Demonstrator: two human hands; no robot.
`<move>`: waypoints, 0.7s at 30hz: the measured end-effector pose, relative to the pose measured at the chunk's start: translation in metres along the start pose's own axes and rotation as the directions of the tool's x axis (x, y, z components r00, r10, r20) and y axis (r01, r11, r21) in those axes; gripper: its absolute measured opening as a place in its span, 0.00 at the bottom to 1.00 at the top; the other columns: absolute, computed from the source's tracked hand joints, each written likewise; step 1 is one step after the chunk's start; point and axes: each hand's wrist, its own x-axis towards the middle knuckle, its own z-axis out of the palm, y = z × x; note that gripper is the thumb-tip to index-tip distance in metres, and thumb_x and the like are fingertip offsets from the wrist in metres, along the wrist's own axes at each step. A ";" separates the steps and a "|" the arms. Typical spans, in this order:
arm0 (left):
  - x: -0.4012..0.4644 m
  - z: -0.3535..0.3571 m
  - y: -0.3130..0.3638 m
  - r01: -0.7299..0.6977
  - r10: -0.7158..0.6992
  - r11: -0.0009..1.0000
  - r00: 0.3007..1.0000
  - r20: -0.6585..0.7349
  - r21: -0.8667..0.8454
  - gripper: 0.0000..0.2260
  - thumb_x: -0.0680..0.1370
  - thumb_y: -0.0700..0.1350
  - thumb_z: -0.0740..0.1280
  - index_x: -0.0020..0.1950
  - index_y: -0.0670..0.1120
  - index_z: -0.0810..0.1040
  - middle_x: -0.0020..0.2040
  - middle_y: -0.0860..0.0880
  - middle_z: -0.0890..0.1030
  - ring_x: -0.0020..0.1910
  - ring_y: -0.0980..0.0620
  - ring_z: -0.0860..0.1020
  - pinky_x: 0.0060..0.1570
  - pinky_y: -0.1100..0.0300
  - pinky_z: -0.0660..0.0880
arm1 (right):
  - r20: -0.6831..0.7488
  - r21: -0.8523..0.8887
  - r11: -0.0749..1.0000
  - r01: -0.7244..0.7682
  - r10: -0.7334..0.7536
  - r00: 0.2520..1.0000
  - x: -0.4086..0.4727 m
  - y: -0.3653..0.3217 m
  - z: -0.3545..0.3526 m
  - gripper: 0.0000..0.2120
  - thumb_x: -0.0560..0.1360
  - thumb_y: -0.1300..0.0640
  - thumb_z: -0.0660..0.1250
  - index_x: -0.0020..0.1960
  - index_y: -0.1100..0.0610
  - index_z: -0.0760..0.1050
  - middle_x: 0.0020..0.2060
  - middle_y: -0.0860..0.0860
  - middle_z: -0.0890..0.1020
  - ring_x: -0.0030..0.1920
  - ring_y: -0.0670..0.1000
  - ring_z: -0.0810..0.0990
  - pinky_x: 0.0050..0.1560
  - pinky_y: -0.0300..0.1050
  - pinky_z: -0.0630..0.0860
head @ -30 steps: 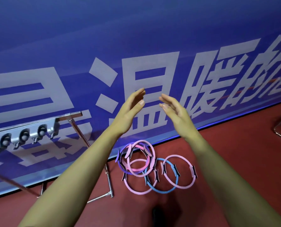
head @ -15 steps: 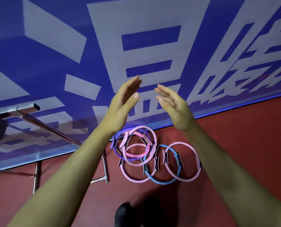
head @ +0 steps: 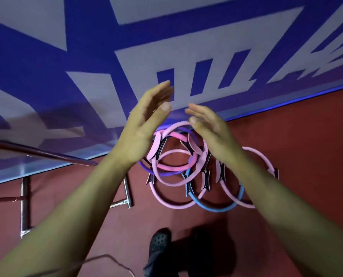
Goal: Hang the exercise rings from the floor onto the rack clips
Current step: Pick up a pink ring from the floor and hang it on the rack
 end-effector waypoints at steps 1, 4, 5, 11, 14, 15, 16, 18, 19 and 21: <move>0.002 -0.002 -0.018 0.003 -0.003 1.000 1.000 0.003 0.006 0.23 0.83 0.45 0.60 0.78 0.44 0.66 0.74 0.48 0.73 0.74 0.58 0.71 0.72 0.63 0.68 | -0.002 0.007 1.000 -0.024 0.024 1.000 0.010 0.024 0.011 0.22 0.78 0.47 0.64 0.71 0.49 0.72 0.66 0.48 0.79 0.65 0.41 0.78 0.65 0.38 0.73; 0.007 -0.010 -0.069 0.025 -0.025 1.000 0.999 0.033 0.007 0.23 0.82 0.47 0.61 0.78 0.45 0.66 0.74 0.48 0.73 0.74 0.57 0.71 0.72 0.62 0.68 | -0.036 0.002 0.995 -0.098 0.098 0.995 0.041 0.100 0.046 0.19 0.77 0.47 0.66 0.67 0.49 0.75 0.63 0.49 0.81 0.61 0.42 0.80 0.66 0.40 0.74; 0.008 -0.013 -0.084 0.031 -0.031 0.999 0.999 0.043 0.010 0.23 0.82 0.47 0.61 0.77 0.46 0.67 0.74 0.49 0.74 0.74 0.58 0.71 0.72 0.62 0.68 | -0.060 -0.010 0.992 -0.126 0.125 0.990 0.052 0.125 0.059 0.19 0.77 0.47 0.66 0.66 0.51 0.76 0.62 0.49 0.82 0.61 0.44 0.80 0.67 0.44 0.74; 0.006 -0.034 -0.146 0.066 -0.066 0.998 0.997 0.041 0.004 0.23 0.81 0.47 0.62 0.77 0.48 0.68 0.72 0.51 0.75 0.73 0.59 0.72 0.72 0.63 0.68 | -0.078 -0.073 0.936 -0.345 0.339 0.937 0.106 0.226 0.135 0.16 0.78 0.45 0.69 0.54 0.58 0.79 0.45 0.53 0.85 0.48 0.51 0.84 0.53 0.43 0.78; 0.005 -0.046 -0.161 0.086 -0.086 0.996 0.995 0.042 0.005 0.23 0.81 0.48 0.62 0.76 0.49 0.68 0.72 0.53 0.76 0.72 0.61 0.72 0.70 0.65 0.69 | -0.213 -0.083 0.912 -0.402 0.378 0.901 0.127 0.247 0.166 0.21 0.75 0.44 0.71 0.55 0.61 0.79 0.46 0.54 0.85 0.50 0.53 0.84 0.52 0.43 0.76; 0.005 -0.049 -0.164 0.093 -0.093 0.996 0.995 0.041 0.002 0.23 0.81 0.48 0.62 0.76 0.49 0.69 0.72 0.53 0.76 0.72 0.61 0.72 0.69 0.67 0.69 | -0.255 -0.067 0.894 -0.444 0.415 0.874 0.132 0.253 0.173 0.26 0.74 0.43 0.72 0.60 0.63 0.76 0.54 0.57 0.84 0.58 0.57 0.82 0.58 0.46 0.76; 0.005 -0.052 -0.167 0.100 -0.100 0.995 0.994 0.041 -0.004 0.22 0.81 0.49 0.62 0.76 0.50 0.69 0.72 0.54 0.76 0.72 0.62 0.72 0.67 0.68 0.70 | -0.272 -0.066 0.861 -0.505 0.471 0.839 0.136 0.255 0.177 0.31 0.74 0.42 0.72 0.66 0.64 0.72 0.60 0.58 0.81 0.63 0.58 0.80 0.61 0.46 0.74; 0.005 -0.056 -0.171 0.108 -0.108 0.994 0.993 0.038 -0.013 0.22 0.81 0.49 0.62 0.76 0.50 0.69 0.72 0.54 0.76 0.72 0.61 0.72 0.65 0.70 0.70 | -0.253 -0.070 0.797 -0.600 0.567 0.784 0.140 0.256 0.185 0.35 0.74 0.44 0.73 0.71 0.65 0.66 0.65 0.58 0.79 0.65 0.59 0.78 0.56 0.43 0.71; 0.005 -0.057 -0.172 0.109 -0.109 0.994 0.994 0.032 -0.017 0.22 0.81 0.49 0.62 0.76 0.50 0.69 0.72 0.54 0.76 0.72 0.61 0.72 0.64 0.71 0.70 | -0.228 -0.071 0.785 -0.615 0.588 0.776 0.143 0.260 0.188 0.33 0.74 0.46 0.73 0.70 0.65 0.67 0.63 0.58 0.80 0.63 0.58 0.80 0.53 0.42 0.71; 0.006 -0.060 -0.174 0.108 -0.108 0.994 0.994 0.023 -0.016 0.23 0.81 0.49 0.62 0.77 0.50 0.69 0.71 0.54 0.76 0.72 0.61 0.72 0.64 0.70 0.71 | -0.204 -0.065 0.784 -0.618 0.596 0.777 0.148 0.260 0.192 0.26 0.75 0.50 0.72 0.65 0.65 0.73 0.59 0.58 0.82 0.60 0.58 0.82 0.48 0.43 0.71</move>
